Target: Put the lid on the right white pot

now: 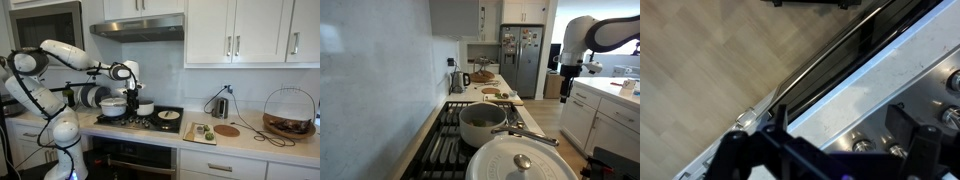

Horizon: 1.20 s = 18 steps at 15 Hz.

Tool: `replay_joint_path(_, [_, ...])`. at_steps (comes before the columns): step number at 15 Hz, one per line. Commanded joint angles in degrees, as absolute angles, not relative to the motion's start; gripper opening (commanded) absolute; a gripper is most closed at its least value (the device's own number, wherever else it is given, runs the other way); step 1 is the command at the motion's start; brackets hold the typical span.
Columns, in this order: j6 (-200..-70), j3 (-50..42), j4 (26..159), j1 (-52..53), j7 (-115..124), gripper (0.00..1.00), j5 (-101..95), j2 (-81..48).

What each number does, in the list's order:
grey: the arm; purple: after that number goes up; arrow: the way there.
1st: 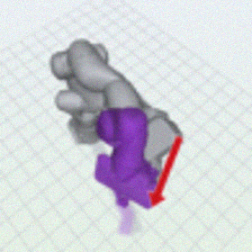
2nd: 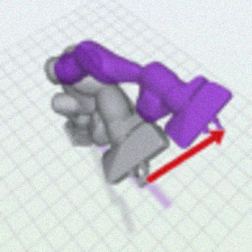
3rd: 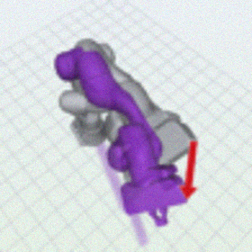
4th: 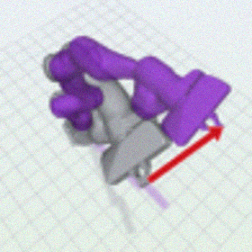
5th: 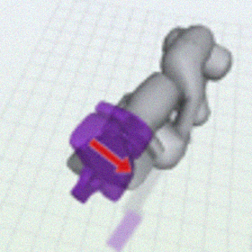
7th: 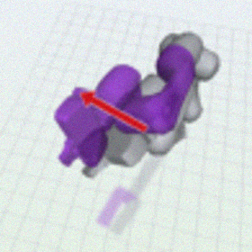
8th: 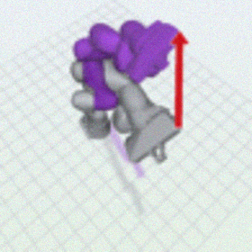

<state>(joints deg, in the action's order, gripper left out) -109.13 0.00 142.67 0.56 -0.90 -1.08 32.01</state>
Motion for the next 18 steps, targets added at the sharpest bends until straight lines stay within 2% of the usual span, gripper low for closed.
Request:
replay_joint_path(1, [-109.42,0.29,136.46,1.25,-1.45,1.00,-0.45,22.91])
replay_joint_path(10, [-111.89,2.81,119.23,2.96,-0.94,1.00,-2.34,2.45])
replay_joint_path(18, [-116.51,3.24,106.82,3.68,-3.75,1.00,-4.32,-10.33])
